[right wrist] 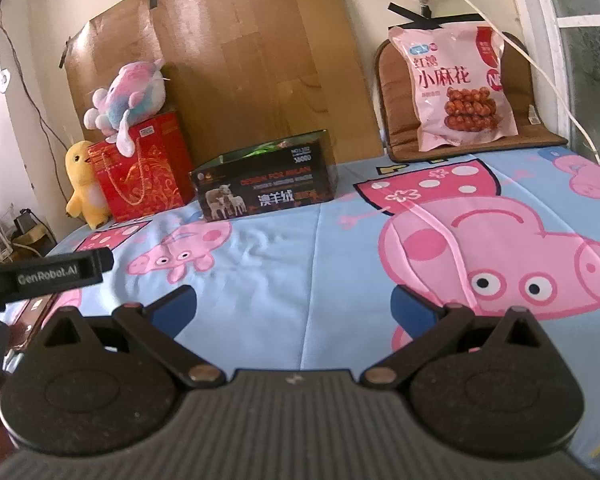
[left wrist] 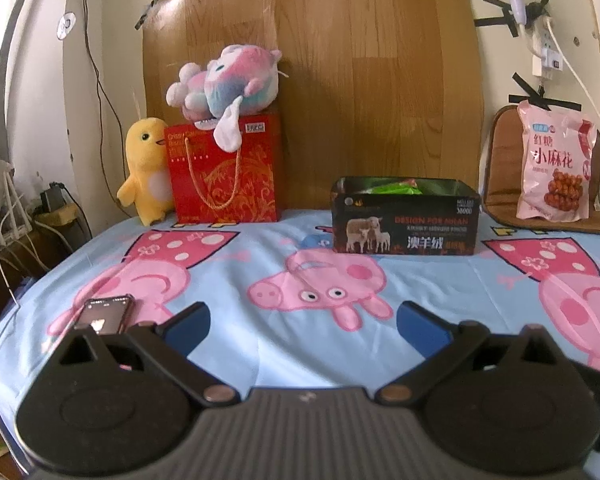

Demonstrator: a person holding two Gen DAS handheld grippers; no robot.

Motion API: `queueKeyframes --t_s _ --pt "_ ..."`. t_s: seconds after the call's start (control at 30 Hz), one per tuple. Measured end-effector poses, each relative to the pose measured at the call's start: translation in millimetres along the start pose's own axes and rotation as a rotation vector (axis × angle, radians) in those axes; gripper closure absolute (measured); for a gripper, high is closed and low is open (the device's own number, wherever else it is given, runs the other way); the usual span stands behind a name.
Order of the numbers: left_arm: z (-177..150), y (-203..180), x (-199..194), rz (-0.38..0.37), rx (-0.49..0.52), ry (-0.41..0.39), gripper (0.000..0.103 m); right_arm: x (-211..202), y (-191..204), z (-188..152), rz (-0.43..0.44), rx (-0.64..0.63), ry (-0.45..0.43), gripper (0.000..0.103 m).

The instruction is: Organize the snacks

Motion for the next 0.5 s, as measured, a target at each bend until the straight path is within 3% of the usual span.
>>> queueKeyframes --t_s 0.27,0.5 --pt "1 8 -3 -0.022 -0.026 0.004 0.0 -15 5 4 -0.013 -0.03 -0.089 0.0" --pt "-3 6 -10 -0.052 -0.029 0.012 0.0 -8 2 1 -0.025 0.005 -0.049 0.0"
Point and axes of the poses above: each gripper's, at about its wrist camera, not at the fingertips, and x roughly the way its jaws point, y to its left, z to its top, the point moved 5 cm from there along x, roughly the way its jaws point, and after that the axes turned 6 degrees about y, right-handed, at the moved point
